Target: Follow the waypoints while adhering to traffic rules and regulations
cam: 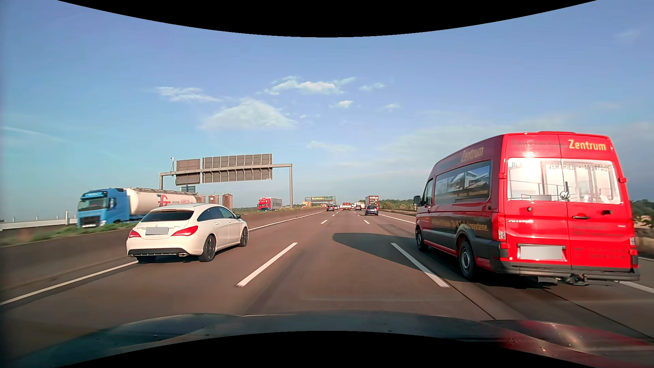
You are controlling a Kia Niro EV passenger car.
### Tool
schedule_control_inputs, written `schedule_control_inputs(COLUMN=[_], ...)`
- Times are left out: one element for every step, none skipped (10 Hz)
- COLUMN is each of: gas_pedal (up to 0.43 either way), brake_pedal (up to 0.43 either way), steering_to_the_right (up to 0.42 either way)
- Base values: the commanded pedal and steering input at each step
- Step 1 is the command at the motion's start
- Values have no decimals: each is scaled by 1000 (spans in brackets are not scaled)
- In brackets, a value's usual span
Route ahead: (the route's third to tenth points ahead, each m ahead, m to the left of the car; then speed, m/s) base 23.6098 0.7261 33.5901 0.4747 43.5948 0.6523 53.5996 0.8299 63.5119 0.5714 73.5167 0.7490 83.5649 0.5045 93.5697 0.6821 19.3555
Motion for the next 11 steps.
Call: schedule_control_inputs(gas_pedal=[169, 169, 169, 169, 169, 169, 169, 169, 169, 169, 169], brake_pedal=[0, 0, 0, 0, 0, 0, 0, 0, 0, 0, 0], steering_to_the_right=[-4, -4, -4, -4, -4, -4, -4, -4, -4, -4, -4])
